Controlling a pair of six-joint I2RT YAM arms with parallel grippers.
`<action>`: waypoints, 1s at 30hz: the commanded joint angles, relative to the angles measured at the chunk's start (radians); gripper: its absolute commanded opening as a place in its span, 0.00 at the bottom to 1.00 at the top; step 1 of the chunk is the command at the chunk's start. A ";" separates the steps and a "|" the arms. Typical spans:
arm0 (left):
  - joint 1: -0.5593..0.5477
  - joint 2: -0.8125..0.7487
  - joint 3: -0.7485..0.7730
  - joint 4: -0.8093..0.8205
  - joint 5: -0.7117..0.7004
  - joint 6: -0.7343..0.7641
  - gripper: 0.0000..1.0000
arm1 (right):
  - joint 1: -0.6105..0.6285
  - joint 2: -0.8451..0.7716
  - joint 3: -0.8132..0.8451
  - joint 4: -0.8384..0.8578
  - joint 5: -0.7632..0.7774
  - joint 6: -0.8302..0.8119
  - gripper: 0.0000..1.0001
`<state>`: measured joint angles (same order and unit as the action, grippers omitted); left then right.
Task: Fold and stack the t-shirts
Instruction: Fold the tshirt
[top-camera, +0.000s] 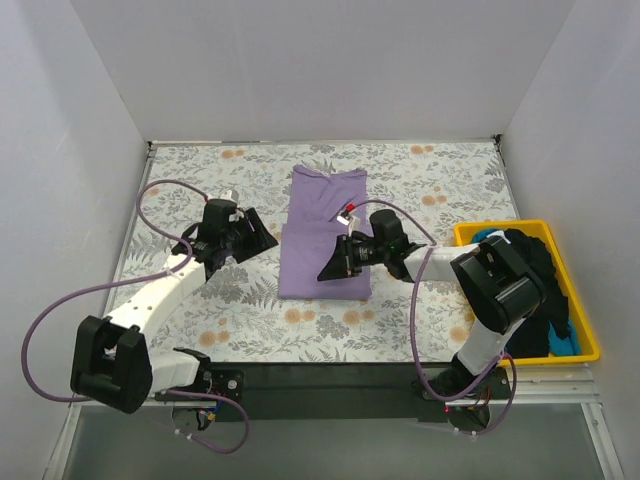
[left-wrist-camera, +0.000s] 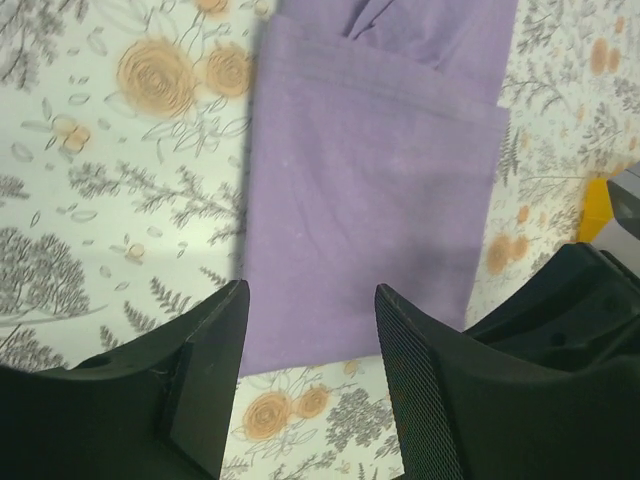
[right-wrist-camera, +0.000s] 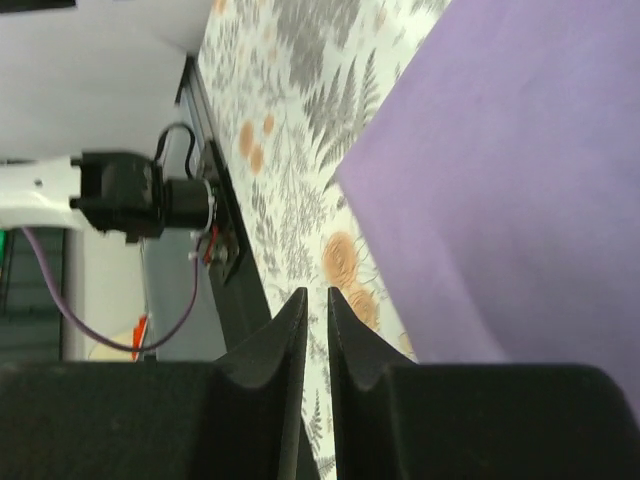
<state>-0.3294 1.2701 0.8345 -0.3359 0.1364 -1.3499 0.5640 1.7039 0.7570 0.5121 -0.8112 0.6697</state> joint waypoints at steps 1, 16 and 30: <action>-0.011 -0.081 -0.090 -0.071 -0.037 -0.011 0.53 | 0.054 0.052 -0.013 0.012 0.020 -0.035 0.20; -0.033 -0.124 -0.172 -0.109 -0.001 -0.034 0.78 | 0.079 0.163 -0.077 0.036 0.003 -0.068 0.18; -0.181 0.055 -0.063 -0.137 -0.035 -0.078 0.61 | -0.108 0.003 -0.286 -0.064 0.009 -0.176 0.18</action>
<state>-0.5098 1.3220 0.7380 -0.4458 0.1303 -1.4158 0.4877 1.6840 0.5224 0.4908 -0.8085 0.5514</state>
